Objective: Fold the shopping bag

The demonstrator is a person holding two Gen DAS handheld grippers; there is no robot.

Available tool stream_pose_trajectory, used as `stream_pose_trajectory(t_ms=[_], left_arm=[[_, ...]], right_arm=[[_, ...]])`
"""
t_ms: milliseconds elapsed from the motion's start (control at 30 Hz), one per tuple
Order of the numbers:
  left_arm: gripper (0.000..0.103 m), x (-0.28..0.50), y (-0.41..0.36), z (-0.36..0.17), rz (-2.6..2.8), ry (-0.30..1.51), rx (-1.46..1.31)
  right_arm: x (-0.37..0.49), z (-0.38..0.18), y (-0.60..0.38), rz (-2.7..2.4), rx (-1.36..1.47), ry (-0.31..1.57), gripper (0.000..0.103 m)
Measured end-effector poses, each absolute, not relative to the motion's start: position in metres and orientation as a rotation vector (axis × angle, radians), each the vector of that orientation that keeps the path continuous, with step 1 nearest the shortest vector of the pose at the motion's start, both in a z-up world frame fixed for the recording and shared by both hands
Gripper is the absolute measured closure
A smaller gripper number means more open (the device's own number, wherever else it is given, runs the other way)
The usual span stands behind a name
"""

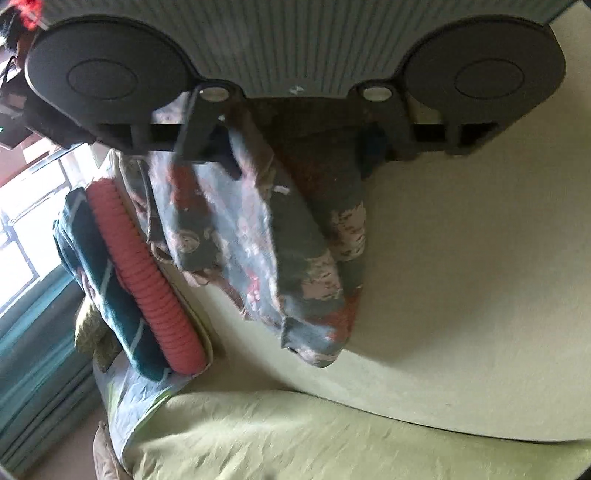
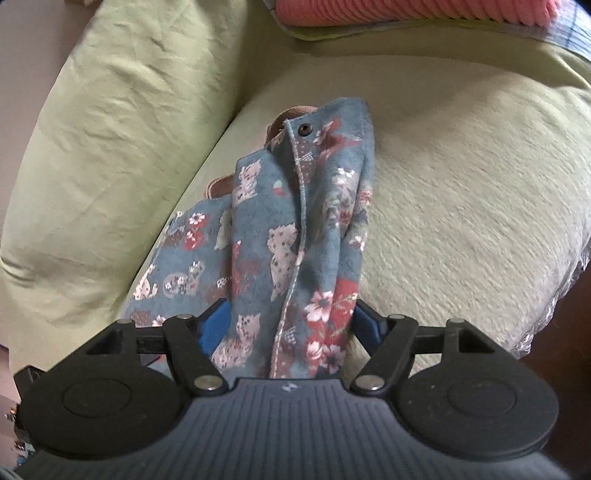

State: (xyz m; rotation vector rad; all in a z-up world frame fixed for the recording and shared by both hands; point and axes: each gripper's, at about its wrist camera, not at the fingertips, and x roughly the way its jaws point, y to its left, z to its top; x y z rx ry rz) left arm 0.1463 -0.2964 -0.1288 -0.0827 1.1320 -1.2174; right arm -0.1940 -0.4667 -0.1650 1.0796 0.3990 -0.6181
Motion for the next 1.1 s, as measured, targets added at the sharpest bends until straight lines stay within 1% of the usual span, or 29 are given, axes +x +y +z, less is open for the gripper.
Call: stream_pose_trajectory(t_ms=[33, 67, 133, 200, 267, 333, 433, 567, 667, 700, 733, 767, 800, 833, 900, 933, 967, 1033, 1067, 1100], left_arm=[[0.062, 0.149, -0.292, -0.132, -1.213, 1.153, -0.125], [0.066, 0.151, -0.286, -0.134, -1.212, 1.16, -0.166], [0.073, 0.15, -0.276, -0.132, -1.207, 1.164, -0.208], [0.077, 0.141, -0.269, -0.12, -1.207, 1.103, -0.177], [0.082, 0.127, -0.264, -0.097, -1.204, 0.979, -0.095], [0.086, 0.115, -0.256, -0.066, -1.196, 0.83, -0.028], [0.087, 0.106, -0.237, -0.016, -1.143, 0.611, 0.041], [0.087, 0.1, -0.204, 0.044, -1.047, 0.348, 0.062], [0.087, 0.087, -0.178, 0.071, -0.962, 0.13, 0.102], [0.087, 0.084, -0.174, 0.074, -0.944, 0.078, 0.122], [0.086, 0.083, -0.172, 0.073, -0.929, 0.067, 0.138], [0.086, 0.085, -0.172, 0.07, -0.918, 0.084, 0.147], [0.085, 0.087, -0.173, 0.062, -0.914, 0.122, 0.153], [0.08, 0.091, -0.175, 0.05, -0.917, 0.181, 0.157], [0.08, 0.098, -0.178, 0.013, -0.915, 0.357, 0.167], [0.074, 0.101, -0.176, -0.008, -0.913, 0.463, 0.169], [0.07, 0.102, -0.172, -0.03, -0.903, 0.569, 0.174], [0.065, 0.1, -0.168, -0.073, -0.86, 0.758, 0.206], [0.065, 0.097, -0.162, -0.086, -0.835, 0.798, 0.215], [0.062, 0.093, -0.154, -0.094, -0.812, 0.813, 0.213]], right_arm=[[-0.192, -0.163, -0.467, -0.618, 1.066, 0.404, 0.06], [-0.189, -0.161, -0.468, -0.619, 1.053, 0.41, 0.08], [-0.184, -0.156, -0.469, -0.619, 1.026, 0.421, 0.087], [-0.179, -0.152, -0.47, -0.62, 1.0, 0.431, 0.09], [-0.175, -0.148, -0.471, -0.62, 0.973, 0.442, 0.092], [-0.15, -0.118, -0.462, -0.556, 0.812, 0.412, 0.093], [-0.117, -0.074, -0.455, -0.453, 0.676, 0.322, 0.093], [-0.074, -0.014, -0.444, -0.314, 0.492, 0.179, 0.093], [-0.053, 0.021, -0.431, -0.248, 0.372, 0.066, 0.093], [-0.05, 0.028, -0.428, -0.236, 0.349, 0.034, 0.093], [-0.048, 0.03, -0.426, -0.236, 0.343, 0.027, 0.093], [-0.047, 0.032, -0.424, -0.238, 0.338, 0.022, 0.093], [-0.045, 0.023, -0.427, -0.257, 0.367, 0.059, 0.093], [-0.043, 0.014, -0.431, -0.278, 0.398, 0.098, 0.093], [-0.037, -0.009, -0.439, -0.322, 0.473, 0.191, 0.093], [-0.035, -0.029, -0.445, -0.347, 0.526, 0.276, 0.093], [-0.035, -0.05, -0.45, -0.367, 0.575, 0.376, 0.088], [-0.041, -0.096, -0.452, -0.429, 0.661, 0.559, 0.086], [-0.048, -0.117, -0.45, -0.462, 0.679, 0.618, 0.082], [-0.057, -0.132, -0.446, -0.499, 0.684, 0.648, 0.079]])
